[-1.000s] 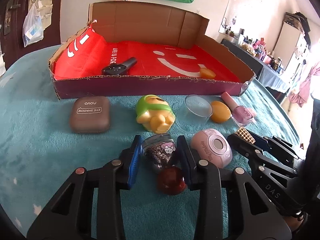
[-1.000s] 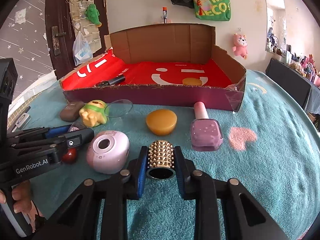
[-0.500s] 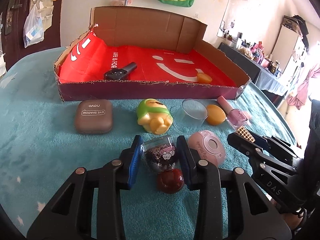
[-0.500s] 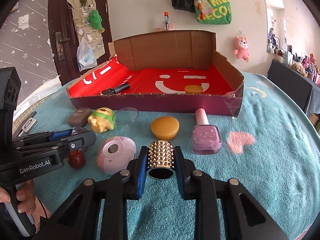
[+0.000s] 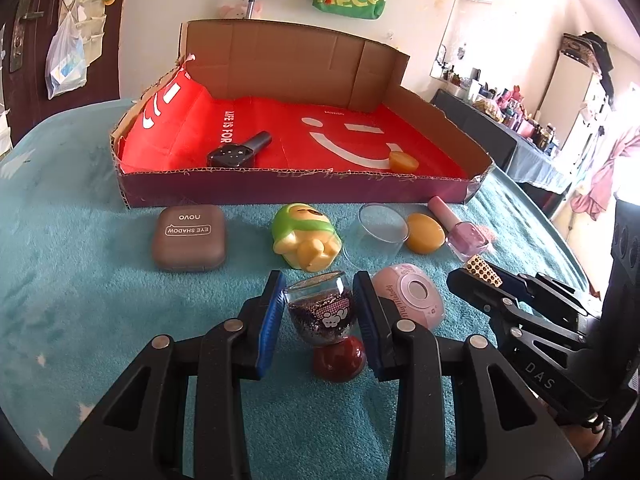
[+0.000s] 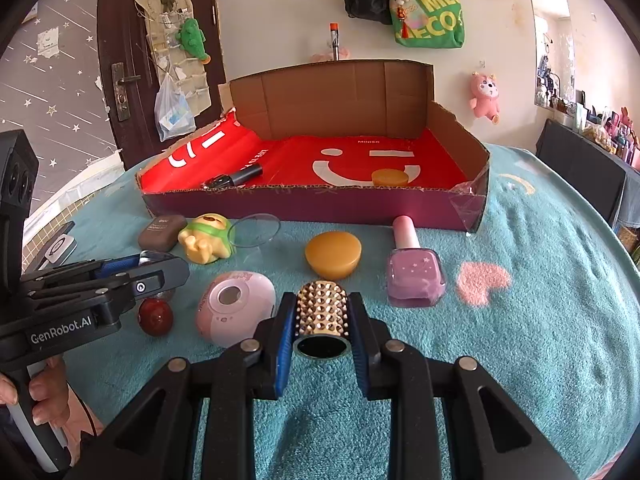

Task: Organize rigid objects
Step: 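Grasp and lift the glitter jar with the left tool while the right tool holds the cylinder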

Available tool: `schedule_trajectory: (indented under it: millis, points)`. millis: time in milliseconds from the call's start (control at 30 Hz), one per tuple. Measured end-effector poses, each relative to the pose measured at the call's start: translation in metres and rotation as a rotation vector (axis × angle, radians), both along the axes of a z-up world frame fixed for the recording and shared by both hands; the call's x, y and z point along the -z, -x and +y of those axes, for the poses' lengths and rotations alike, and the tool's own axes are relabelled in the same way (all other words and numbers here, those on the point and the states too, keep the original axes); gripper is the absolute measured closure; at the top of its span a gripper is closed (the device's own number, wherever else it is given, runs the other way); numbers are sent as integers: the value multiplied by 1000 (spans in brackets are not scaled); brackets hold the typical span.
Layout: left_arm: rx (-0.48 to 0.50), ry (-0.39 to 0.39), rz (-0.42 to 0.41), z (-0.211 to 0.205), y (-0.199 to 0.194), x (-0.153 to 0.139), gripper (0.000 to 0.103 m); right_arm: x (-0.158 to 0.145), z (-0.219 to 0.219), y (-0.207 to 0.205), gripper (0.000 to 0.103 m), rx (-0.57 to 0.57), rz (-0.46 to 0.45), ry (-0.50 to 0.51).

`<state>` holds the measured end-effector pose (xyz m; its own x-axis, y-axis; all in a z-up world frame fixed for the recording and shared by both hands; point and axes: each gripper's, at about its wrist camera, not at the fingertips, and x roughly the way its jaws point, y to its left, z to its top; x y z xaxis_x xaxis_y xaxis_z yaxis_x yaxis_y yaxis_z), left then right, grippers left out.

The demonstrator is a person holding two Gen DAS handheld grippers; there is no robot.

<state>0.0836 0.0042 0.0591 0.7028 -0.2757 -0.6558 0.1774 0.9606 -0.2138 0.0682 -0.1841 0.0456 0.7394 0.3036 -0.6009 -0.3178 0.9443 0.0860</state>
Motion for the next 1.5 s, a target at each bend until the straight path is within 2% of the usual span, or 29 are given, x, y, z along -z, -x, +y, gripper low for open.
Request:
schedule_trajectory:
  millis: [667,1067,1333,1500]
  points:
    - [2,18,5,5,-2,-1,70,3,1,-2,76,-11,21,-9]
    - [-23,24,-32,16,-4,-8,71,2,-2,-2,76,-4,18,-15]
    - [32,30,-77,27,24,0,71,4,-4,0,76,-10,23,-13]
    - [21,22,-27,36,37,18,71,10,-4,4,76,-19,27,-3]
